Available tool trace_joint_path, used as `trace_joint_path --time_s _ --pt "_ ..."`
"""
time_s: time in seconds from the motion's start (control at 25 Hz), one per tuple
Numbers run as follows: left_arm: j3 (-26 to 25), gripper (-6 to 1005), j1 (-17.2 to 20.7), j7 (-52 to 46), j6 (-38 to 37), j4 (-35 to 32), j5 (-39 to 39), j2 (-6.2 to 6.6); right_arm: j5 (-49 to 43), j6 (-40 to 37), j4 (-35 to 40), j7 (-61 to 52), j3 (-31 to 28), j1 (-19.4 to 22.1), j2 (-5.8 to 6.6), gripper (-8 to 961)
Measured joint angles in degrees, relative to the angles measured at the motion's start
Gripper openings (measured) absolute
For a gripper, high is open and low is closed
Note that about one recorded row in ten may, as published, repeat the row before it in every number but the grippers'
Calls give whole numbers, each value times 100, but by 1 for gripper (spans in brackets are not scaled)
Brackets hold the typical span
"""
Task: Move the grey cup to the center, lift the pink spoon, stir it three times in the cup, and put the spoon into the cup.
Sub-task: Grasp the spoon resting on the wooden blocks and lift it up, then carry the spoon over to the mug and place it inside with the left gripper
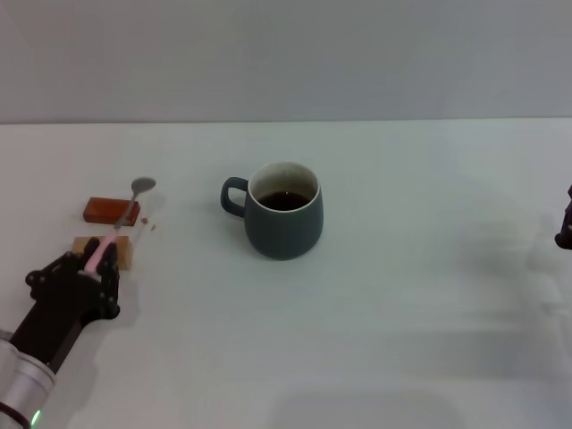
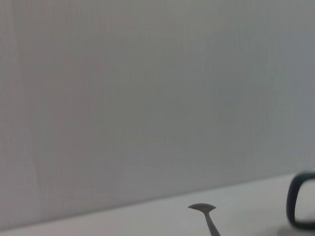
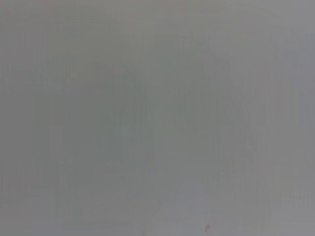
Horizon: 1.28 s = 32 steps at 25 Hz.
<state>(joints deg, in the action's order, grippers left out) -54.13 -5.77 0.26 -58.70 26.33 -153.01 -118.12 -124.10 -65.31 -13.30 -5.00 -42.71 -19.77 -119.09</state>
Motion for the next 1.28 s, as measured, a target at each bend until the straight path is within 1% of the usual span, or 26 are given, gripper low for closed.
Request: trace_joint_path --time_s 0.08,0.12,0.16,0.24,0.28,0.32,0.4,0.48,0.52,0.56,0.6,0.64,0.68,0.72,0.8,0.84,0.88,0.96,1.0,1.04,1.08,1.12,1.2,1.24,1.28 --pt "3 176 16 0 7 98 -22 25 0 -27 -4 0 -23 9 0 -1" --pt "-9 176 70 1 202 505 -204 161 0 -30 -6 0 -28 12 0 0" --pt "-17 176 93 1 308 653 -264 217 1 -34 -6 0 -34 17 1 0" --pt "-53 176 200 1 808 1293 -436 424 9 -40 -6 0 -36 24 10 0" --pt "-98 176 317 2 1399 1976 -537 629 9 -40 -6 0 -36 24 10 0" --pt "-140 176 387 1 1753 2383 -575 754 15 -49 -5 0 -36 28 13 0" --pt "-316 176 597 0 2733 3456 -766 1051 24 -71 3 1 -37 43 14 0" --pt "-526 176 781 -6 3689 4507 -1038 1269 27 -85 13 1 -36 56 15 0" --pt "-606 176 838 -2 4082 4919 -1128 1342 28 -85 16 1 -37 61 16 0" --pt "-697 176 897 60 4694 5510 -1205 1466 29 -86 20 1 -36 66 16 0" --pt "-757 176 932 156 5208 5961 -1241 1551 30 -86 27 1 -36 78 17 0" --pt "-842 176 977 447 5924 6647 -1241 1670 31 -87 36 1 -36 82 17 0" --pt "-842 176 977 447 5924 6647 -1241 1670 31 -87 36 1 -36 82 17 0" --pt "-887 176 1001 647 6287 6974 -1241 1699 31 -87 46 1 -38 84 18 0" --pt "-979 176 1012 1010 6842 7494 -1236 1684 34 -87 94 0 -95 93 18 0" --pt "-1036 176 990 1388 7339 7899 -1220 1612 34 -90 100 0 -108 103 18 0" --pt "-1036 175 990 1388 7339 7899 -1220 1612 34 -90 100 0 -108 103 18 0" --pt "-1105 175 895 1887 7946 8258 -1211 1427 35 -98 106 0 -147 137 19 0" --pt "-1146 175 843 2088 8175 8362 -1205 1310 36 -105 106 -1 -175 158 21 0" --pt "-1248 175 738 2587 8674 8545 -1177 1020 36 -124 111 0 -230 207 25 0" --pt "-1248 173 738 2587 8674 8545 -1177 1020 36 -124 111 0 -230 207 25 -1" --pt "-1294 170 703 2813 8882 8596 -1148 884 37 -136 119 -1 -245 229 27 -1" --pt "-1404 165 643 3348 9252 8673 -1055 569 36 -170 151 -1 -270 276 31 -1" --pt "-1540 160 630 3834 9420 8689 -876 297 36 -179 167 -1 -287 294 33 -1" --pt "-1540 155 630 3834 9420 8689 -876 297 36 -183 183 -1 -309 311 34 -2"
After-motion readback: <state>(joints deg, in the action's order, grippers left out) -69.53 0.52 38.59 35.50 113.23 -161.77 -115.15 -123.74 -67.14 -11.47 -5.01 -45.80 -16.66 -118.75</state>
